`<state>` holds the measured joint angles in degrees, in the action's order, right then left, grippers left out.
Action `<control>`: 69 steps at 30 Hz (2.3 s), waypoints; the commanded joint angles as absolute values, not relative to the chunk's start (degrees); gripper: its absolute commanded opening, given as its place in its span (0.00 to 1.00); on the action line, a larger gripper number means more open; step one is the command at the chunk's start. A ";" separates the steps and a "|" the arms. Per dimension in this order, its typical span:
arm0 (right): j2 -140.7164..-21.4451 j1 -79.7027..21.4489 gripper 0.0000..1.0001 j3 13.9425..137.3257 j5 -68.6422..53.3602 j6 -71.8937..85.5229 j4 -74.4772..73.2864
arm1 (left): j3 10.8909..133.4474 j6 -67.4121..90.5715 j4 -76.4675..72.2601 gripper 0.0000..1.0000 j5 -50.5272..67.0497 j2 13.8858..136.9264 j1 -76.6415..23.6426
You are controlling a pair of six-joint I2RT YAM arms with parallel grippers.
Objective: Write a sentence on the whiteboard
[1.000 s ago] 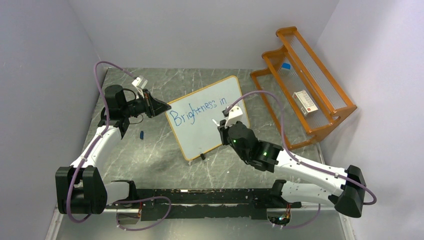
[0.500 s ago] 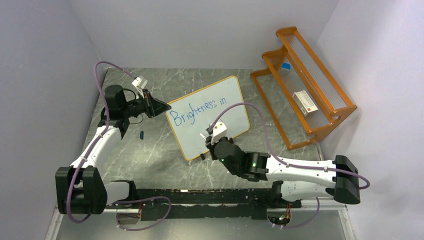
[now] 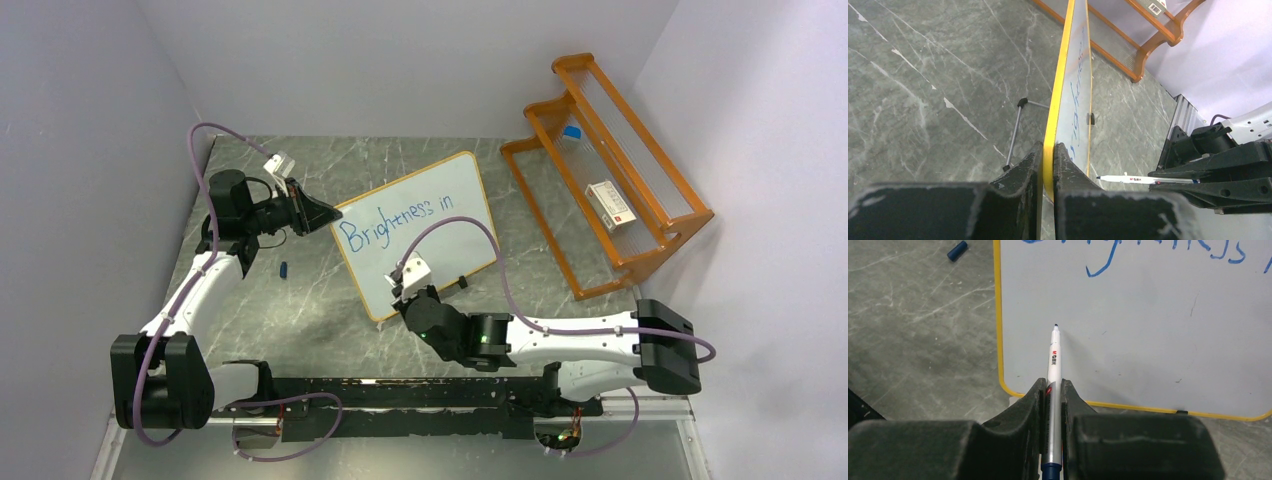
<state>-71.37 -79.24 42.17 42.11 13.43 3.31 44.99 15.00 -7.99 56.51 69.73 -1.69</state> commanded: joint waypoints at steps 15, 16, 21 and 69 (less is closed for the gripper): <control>-78.84 -78.95 0.00 47.70 46.48 10.81 10.18 | 42.71 12.13 -1.54 0.05 51.81 71.25 -2.90; -79.04 -78.76 0.00 47.77 46.28 10.81 10.27 | 42.76 12.04 -1.50 0.05 51.77 71.22 -2.93; -79.63 -78.06 0.00 48.14 45.69 10.66 10.20 | 42.80 12.04 -1.57 0.05 51.87 71.37 -2.84; -75.92 -75.32 0.00 46.95 43.82 12.77 7.18 | 42.89 11.79 -1.23 0.05 51.68 71.37 -2.89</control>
